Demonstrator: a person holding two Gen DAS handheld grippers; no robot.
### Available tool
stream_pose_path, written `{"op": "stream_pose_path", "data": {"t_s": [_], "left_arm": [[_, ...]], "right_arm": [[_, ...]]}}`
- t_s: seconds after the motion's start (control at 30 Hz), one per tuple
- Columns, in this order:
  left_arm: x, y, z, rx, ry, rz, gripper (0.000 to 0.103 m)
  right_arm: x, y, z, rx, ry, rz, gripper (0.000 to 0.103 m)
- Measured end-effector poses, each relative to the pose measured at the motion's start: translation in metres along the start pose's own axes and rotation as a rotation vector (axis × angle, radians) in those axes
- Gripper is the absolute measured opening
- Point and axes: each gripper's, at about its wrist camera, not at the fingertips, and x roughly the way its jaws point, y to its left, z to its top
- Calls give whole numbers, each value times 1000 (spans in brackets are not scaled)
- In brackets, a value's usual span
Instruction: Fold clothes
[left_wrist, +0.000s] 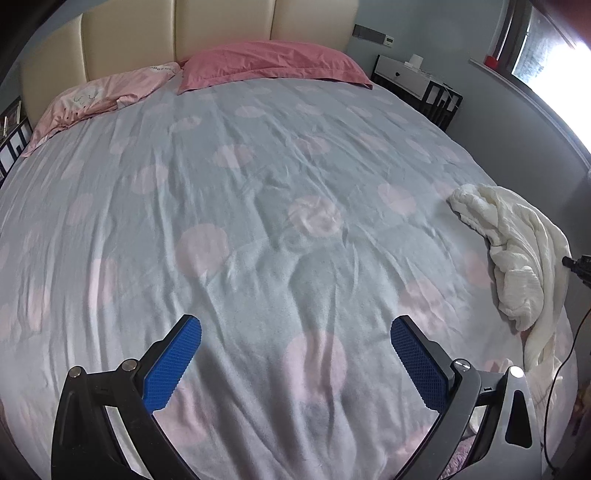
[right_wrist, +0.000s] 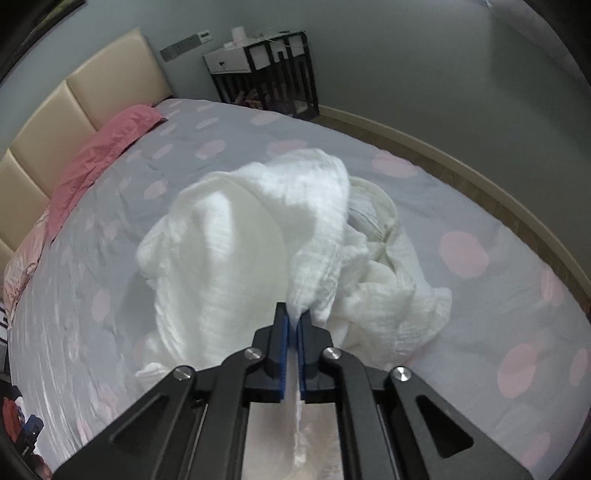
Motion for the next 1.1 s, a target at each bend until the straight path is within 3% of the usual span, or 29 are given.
{"op": "stream_pose_path", "data": {"t_s": [0.3,0.43,0.63,0.77,0.87,0.97,1.1], "left_arm": [[-82,57,-15,49,-96,123,103],[-125,86,-26,63,-160,171,103],[-185,142,-41,-21,-251,208,103],[-216,180,-58,-91,-285,258,103],[-230,204,-76,-133,-280,299,103],[-235,222,-93,-167,-259,335,103],[-230,233,-108,-211,-221,343,103]], "right_arm": [[-109,163,11,-242,-122,167,3],[-158,246,-8,-353,-153,253,3],[-209,379,-63,-522,-147,418,3],[-222,455,-124,-642,-84,553,3],[-208,494,-189,-720,25,638,3],[-181,508,-259,-787,161,690,3],[-148,498,-341,-842,321,736,3]]}}
